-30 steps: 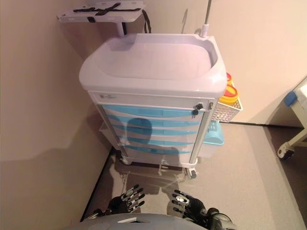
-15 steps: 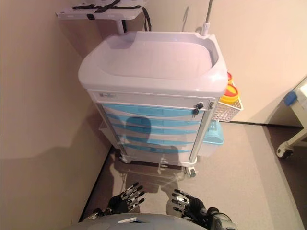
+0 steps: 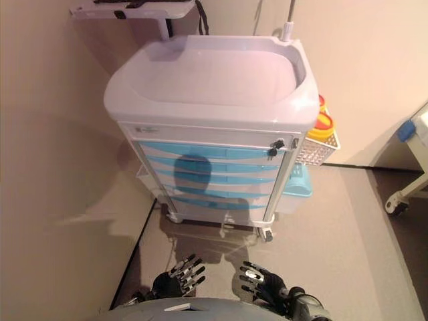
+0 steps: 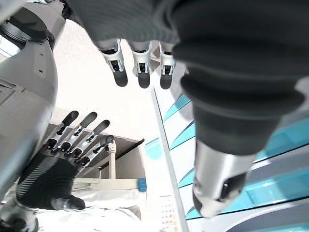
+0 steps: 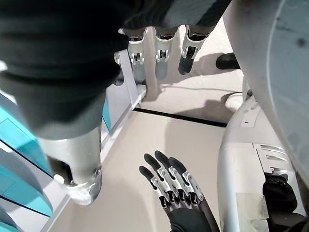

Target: Open the drawer and pick up the medicine

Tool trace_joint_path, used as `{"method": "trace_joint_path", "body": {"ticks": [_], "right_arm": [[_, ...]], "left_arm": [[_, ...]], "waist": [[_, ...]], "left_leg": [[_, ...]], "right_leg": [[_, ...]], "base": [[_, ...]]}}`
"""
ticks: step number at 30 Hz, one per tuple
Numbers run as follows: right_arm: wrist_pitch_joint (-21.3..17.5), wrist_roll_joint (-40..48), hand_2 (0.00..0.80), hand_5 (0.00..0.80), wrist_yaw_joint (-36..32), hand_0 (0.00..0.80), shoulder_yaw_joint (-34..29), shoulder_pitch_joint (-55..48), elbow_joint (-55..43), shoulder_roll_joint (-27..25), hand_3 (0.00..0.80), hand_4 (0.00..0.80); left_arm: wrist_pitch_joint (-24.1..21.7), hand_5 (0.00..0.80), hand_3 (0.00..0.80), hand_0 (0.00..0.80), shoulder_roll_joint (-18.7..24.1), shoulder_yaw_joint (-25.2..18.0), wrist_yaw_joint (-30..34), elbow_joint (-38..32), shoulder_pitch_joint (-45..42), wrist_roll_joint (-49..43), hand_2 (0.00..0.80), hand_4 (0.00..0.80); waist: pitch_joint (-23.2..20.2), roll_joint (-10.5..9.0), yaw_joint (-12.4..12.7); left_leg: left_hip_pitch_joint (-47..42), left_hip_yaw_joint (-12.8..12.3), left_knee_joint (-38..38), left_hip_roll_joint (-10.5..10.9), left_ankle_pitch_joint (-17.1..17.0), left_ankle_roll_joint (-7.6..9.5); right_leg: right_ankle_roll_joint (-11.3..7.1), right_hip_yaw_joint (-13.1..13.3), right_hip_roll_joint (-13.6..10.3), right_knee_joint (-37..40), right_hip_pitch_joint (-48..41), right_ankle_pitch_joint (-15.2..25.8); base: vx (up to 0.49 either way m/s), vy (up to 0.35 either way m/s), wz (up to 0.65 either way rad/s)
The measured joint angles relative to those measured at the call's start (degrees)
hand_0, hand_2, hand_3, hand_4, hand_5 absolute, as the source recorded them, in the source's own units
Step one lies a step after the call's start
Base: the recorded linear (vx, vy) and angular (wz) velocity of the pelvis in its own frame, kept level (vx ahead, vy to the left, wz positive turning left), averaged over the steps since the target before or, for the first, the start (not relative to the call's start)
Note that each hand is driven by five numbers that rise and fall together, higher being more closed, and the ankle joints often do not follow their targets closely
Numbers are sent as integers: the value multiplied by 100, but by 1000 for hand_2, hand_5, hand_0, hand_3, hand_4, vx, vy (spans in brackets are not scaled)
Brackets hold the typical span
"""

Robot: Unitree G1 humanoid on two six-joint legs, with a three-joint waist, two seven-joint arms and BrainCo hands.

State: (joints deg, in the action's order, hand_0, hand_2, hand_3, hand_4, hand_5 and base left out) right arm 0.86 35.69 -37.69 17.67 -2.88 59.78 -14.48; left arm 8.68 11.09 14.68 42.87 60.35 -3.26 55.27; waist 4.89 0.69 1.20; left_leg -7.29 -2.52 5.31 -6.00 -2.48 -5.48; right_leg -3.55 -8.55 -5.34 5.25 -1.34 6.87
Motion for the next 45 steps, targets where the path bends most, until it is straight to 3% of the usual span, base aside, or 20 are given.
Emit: {"method": "trace_joint_path", "body": {"ticks": [4,7,16,23,29,36,45], "right_arm": [[-92,165,0,0,113,0,-25,28,-56,-3,0,0],[-224,347,0,0,127,0,-43,260,-127,1,0,0],[-461,878,0,0,436,0,-52,594,-616,163,0,0],[-460,1044,0,0,483,0,-63,726,-902,204,0,0],[-382,1044,0,0,522,0,35,727,-1202,226,0,0],[-342,1166,0,0,541,0,214,727,-1352,240,0,0],[-354,1359,0,0,531,0,448,726,-1431,237,0,0]], "left_arm": [[18,0,0,0,15,11,0,-1,120,355,0,0],[-5,0,0,0,107,21,-7,-2,554,664,0,0],[14,0,0,0,-153,-158,-241,-165,1644,2132,0,0],[-9,0,0,0,-109,-523,-269,-245,2178,2980,0,0],[-146,0,0,0,95,-675,-272,-398,2583,3592,0,0],[-138,0,0,0,653,-1044,-330,-396,3328,4128,0,0],[-100,0,0,0,1138,-1150,-631,-341,4006,4432,0,0]], "waist": [[170,-55,-12],[635,-134,-72],[1661,-700,-330],[1975,-912,-534],[2091,-1118,-626],[2172,-1323,-690],[2167,-1482,-800]], "left_leg": [[299,-1,-113,19,-2,2],[682,4,-397,29,0,-16],[1636,-23,-1526,-18,375,-22],[2332,-6,-2504,-26,811,70],[2707,3,-3032,-21,1047,130],[2815,-13,-3308,-111,1210,129],[2904,-4,-3513,-213,1345,107]], "right_leg": [[-12,39,-9,-132,327,6],[-18,75,-26,-348,705,15],[48,345,8,-909,1452,-26],[45,548,21,-1149,1820,-27],[-65,810,74,-1236,2012,-2],[-81,946,181,-1222,2013,6],[-53,961,273,-1218,2010,27]], "base": [[-149,1,-4],[-129,-9,-1],[-43,-58,-8],[-18,-26,-4],[-10,-40,-3],[4,-60,-5],[10,-55,-3]]}}
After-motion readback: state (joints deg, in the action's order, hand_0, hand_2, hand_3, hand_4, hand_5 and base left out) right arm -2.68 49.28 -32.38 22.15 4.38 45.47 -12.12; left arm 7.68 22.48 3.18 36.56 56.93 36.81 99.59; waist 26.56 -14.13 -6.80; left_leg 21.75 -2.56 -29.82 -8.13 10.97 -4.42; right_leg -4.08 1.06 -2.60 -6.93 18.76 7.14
